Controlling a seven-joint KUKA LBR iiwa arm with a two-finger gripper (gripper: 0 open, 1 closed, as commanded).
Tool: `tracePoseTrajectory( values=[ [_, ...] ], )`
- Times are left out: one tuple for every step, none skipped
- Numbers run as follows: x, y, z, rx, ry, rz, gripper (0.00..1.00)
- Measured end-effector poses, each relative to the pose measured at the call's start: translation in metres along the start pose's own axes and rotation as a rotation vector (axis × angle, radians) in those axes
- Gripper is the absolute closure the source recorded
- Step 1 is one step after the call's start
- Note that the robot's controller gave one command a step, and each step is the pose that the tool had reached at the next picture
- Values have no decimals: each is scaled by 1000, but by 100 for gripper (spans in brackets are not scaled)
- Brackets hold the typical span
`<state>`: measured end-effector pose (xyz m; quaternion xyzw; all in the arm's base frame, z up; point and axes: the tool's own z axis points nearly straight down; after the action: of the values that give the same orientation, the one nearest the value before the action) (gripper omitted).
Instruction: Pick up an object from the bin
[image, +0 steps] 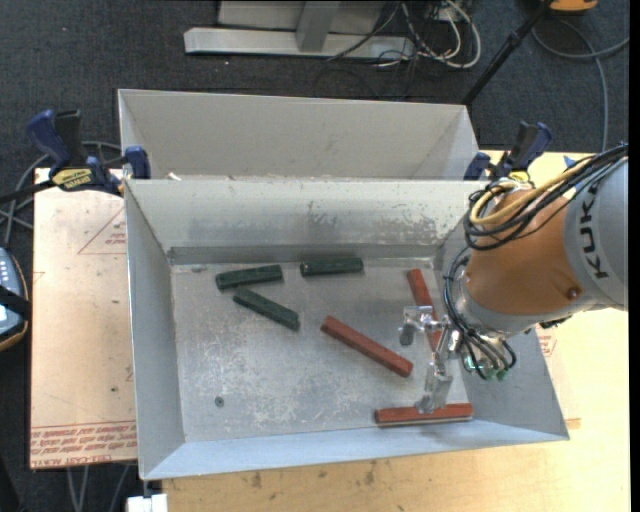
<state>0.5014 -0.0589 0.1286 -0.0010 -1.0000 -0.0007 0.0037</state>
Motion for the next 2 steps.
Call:
tracePoseTrajectory(
  values=[
    [-53, 25, 62, -2, -9, 57, 0],
    [-44, 51, 28, -2, -11, 156, 0]
  ],
)
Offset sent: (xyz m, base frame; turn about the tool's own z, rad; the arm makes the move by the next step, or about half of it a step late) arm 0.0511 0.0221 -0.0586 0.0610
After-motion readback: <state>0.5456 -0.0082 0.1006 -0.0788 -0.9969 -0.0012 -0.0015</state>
